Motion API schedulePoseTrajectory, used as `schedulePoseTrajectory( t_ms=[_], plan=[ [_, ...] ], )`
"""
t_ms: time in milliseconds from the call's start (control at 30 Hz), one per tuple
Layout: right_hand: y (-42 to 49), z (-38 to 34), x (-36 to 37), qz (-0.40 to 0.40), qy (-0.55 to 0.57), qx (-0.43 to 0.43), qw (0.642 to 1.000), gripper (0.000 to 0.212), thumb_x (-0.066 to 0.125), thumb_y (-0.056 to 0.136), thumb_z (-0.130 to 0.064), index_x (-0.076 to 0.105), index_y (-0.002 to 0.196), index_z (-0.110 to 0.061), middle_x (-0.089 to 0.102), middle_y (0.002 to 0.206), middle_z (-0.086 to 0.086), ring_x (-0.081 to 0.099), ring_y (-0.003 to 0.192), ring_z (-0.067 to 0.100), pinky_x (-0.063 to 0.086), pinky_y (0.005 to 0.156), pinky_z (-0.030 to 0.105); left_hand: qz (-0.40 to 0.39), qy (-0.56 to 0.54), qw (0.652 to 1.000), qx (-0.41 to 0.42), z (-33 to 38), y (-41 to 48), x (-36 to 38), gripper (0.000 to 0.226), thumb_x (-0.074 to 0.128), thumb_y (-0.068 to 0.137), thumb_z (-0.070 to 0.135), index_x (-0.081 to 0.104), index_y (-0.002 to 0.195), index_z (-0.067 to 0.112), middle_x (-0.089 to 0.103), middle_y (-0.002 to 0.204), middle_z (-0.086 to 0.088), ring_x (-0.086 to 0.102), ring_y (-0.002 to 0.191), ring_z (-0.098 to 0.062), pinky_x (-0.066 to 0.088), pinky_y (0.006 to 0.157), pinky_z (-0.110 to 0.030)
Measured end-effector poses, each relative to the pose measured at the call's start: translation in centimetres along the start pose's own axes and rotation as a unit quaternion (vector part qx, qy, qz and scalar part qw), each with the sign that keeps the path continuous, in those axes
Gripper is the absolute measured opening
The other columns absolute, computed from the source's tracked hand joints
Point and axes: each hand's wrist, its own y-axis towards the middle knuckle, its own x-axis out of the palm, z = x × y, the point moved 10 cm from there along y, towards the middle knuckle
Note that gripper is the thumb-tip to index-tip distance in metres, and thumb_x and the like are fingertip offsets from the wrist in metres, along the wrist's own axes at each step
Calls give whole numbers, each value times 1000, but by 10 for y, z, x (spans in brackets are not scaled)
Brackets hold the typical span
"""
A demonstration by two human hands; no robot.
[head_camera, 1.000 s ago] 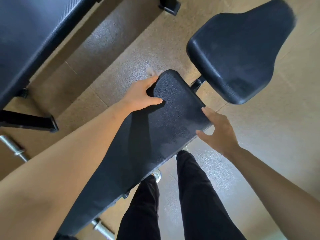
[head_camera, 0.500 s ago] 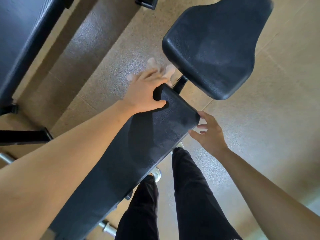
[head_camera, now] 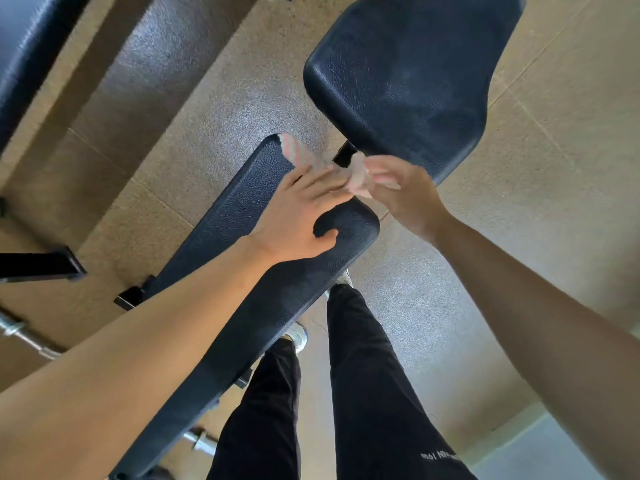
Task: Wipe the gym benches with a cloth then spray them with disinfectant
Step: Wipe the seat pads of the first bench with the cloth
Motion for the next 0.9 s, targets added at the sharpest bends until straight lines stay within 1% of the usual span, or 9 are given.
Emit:
schedulePoseTrajectory(
  t_ms=[133,233,300,367,467,533,733,800,900],
  plan=[
    [35,-13,31,-76,-37,-17,996,41,63,97,-23,61,139,-21,65,126,-7,59,120,9,42,110,29,-25,-38,998,-51,-10,-20,8,72,61,80,47,54,145,18,52,153,1,37,149,-25,27,121,-51],
    [47,-17,62,-160,-44,-24,986,48,58,102,-24,49,150,-23,59,138,-10,53,126,3,35,114,23,-39,-56,995,-71,-10,-26,14,73,63,80,46,53,146,17,51,155,1,34,151,-23,24,122,-47],
    [50,-13,68,-170,-67,-22,983,49,54,105,-22,43,153,-20,59,136,-4,51,122,1,32,106,13,-34,-72,994,-79,-8,-27,13,70,63,81,44,55,145,15,52,154,0,35,151,-22,25,121,-46],
    [50,-7,66,-157,-107,-26,982,49,52,105,-29,41,154,-28,55,114,-7,52,103,-1,35,92,16,-18,-87,992,-88,-8,-28,7,66,63,82,41,57,142,14,55,151,-3,39,148,-23,29,118,-44],
    [45,11,66,-155,-97,-18,983,53,54,99,-40,46,151,-35,58,139,7,55,126,17,36,114,27,12,-84,989,-122,-19,-38,-1,62,60,84,41,58,141,15,56,149,-5,43,144,-26,35,113,-44],
    [34,25,58,-155,-93,-4,983,48,58,101,-29,51,148,-30,57,143,6,50,135,19,33,117,30,15,-66,986,-150,-22,-48,1,63,61,84,42,57,142,16,53,150,-6,43,143,-30,40,110,-50],
    [-10,55,28,-62,-99,51,992,41,68,97,-25,62,135,-9,64,135,12,64,120,20,48,109,40,-22,42,967,-250,-4,-90,29,75,74,80,50,52,146,24,37,161,-12,35,145,-42,41,105,-61],
    [-23,67,26,-24,-61,91,994,42,68,97,-27,63,134,-9,67,131,11,67,114,21,53,103,39,-46,49,964,-256,1,-100,44,78,77,80,46,48,149,25,29,166,-14,27,150,-46,36,110,-66],
    [-44,84,31,28,61,167,984,35,63,101,-23,65,134,-11,71,120,13,73,99,25,64,79,36,-59,43,967,-245,0,-103,51,77,77,83,38,46,152,24,23,168,-14,20,152,-47,33,112,-70]
  ],
)
